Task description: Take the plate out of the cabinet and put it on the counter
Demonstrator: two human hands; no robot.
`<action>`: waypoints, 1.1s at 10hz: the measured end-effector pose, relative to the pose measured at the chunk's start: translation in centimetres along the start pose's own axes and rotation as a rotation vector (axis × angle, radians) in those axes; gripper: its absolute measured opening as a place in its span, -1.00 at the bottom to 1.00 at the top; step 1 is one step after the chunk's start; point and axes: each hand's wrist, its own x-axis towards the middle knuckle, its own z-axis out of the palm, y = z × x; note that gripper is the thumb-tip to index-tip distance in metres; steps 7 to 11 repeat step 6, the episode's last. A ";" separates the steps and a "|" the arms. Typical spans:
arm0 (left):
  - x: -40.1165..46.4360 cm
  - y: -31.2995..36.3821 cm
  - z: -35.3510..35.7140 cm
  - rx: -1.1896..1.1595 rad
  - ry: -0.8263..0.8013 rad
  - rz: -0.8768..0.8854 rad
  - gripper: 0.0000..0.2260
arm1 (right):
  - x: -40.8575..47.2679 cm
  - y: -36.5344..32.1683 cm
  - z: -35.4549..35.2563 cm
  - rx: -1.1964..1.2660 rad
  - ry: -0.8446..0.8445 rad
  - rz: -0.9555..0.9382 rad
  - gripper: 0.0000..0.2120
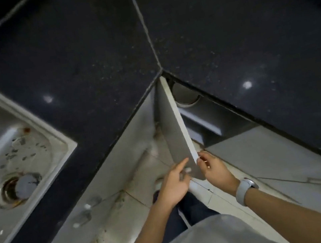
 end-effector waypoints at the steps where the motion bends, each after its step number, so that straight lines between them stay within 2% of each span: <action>1: 2.6 2.1 -0.4 0.136 0.042 0.082 -0.48 | -0.1 0.8 -1.3 -0.022 0.146 0.062 -0.77; 2: 5.9 5.4 -1.0 0.671 0.135 0.391 -0.39 | 0.5 1.7 -2.6 -0.117 0.310 0.119 -0.81; 3: 8.8 8.1 -1.3 1.027 0.179 0.587 -0.30 | 0.5 3.3 -3.2 -0.313 0.476 0.146 -0.72; 4: 11.0 9.9 -1.4 1.204 0.172 0.667 -0.17 | 1.2 4.3 -4.7 -0.543 0.564 0.117 -0.70; 5: 13.6 12.0 -1.1 1.371 0.201 0.812 -0.04 | 2.3 5.2 -7.7 -0.793 0.608 0.103 -0.59; 6: 15.2 13.4 -1.0 1.438 0.158 0.787 -0.02 | 2.5 5.5 -9.2 -0.943 0.616 0.014 -0.58; 11: 15.2 13.4 -1.0 1.438 0.158 0.787 -0.02 | 2.5 5.5 -9.2 -0.943 0.616 0.014 -0.58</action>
